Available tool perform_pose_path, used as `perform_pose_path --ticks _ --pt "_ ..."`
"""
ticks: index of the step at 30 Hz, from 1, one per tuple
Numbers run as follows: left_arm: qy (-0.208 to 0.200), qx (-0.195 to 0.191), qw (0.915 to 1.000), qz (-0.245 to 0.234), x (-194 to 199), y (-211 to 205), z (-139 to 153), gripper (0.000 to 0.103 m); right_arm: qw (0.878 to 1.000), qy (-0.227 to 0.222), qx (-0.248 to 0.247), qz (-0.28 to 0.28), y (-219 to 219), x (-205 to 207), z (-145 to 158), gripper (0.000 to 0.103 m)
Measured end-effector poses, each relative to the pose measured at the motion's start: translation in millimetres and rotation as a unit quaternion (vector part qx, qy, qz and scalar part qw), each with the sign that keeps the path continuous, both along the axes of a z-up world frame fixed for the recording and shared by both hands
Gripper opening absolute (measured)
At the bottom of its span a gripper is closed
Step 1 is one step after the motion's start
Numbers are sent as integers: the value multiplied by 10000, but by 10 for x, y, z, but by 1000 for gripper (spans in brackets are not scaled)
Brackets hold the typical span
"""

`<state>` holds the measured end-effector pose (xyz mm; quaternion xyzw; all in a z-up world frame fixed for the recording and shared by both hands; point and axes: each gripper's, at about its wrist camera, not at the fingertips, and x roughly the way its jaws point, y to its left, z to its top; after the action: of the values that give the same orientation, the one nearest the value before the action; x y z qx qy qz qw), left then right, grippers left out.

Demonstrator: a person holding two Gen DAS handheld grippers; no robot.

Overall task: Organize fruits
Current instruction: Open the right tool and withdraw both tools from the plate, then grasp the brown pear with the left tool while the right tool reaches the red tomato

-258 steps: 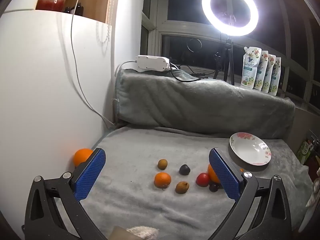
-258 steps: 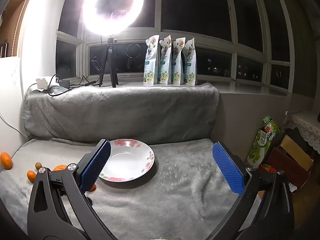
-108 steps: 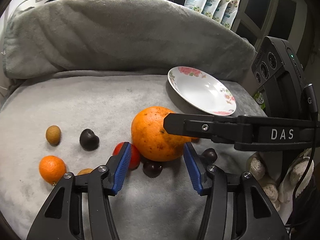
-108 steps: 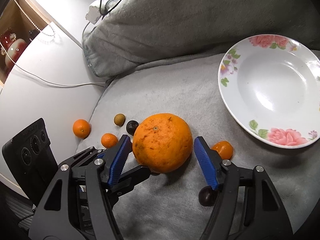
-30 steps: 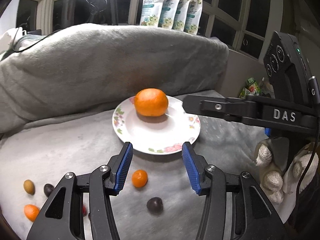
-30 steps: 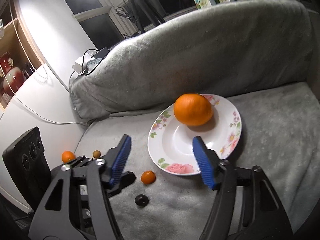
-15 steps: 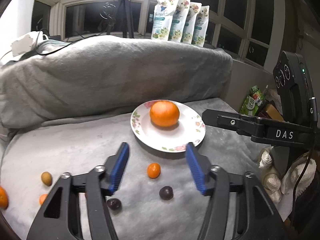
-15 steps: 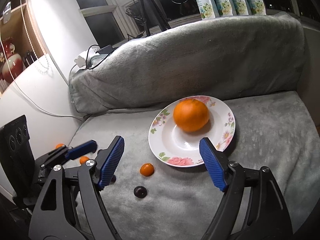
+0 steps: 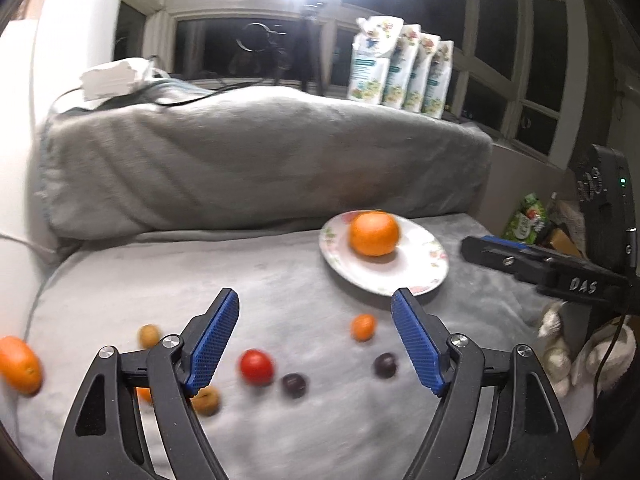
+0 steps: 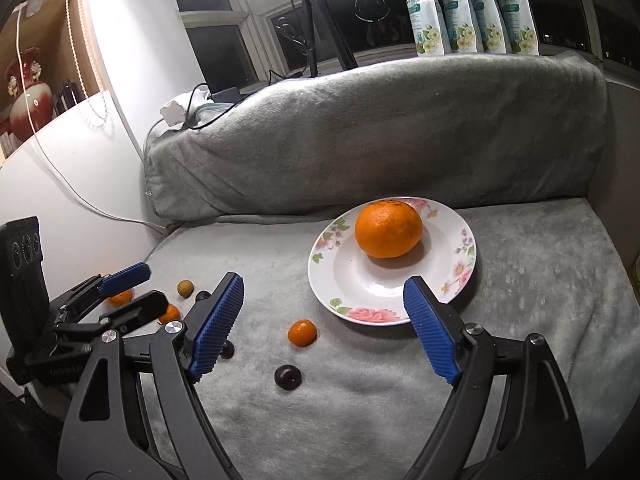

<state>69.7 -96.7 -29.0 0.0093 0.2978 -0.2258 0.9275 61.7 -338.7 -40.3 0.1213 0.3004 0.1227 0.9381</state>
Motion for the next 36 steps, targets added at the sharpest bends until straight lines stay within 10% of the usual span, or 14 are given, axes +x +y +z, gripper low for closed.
perform_pose_path --ticks 17,29,36 --pt "286 35 9914 1277 -85 1101 -214 77 9963 125 -546 646 368 5 -144 85" --pt "784 220 9932 830 -40 906 -589 38 9846 728 -452 1527 895 350 -387 82" --pt "894 460 9933 562 18 736 -663 32 9726 1089 -487 1995 1237 514 -556 71"
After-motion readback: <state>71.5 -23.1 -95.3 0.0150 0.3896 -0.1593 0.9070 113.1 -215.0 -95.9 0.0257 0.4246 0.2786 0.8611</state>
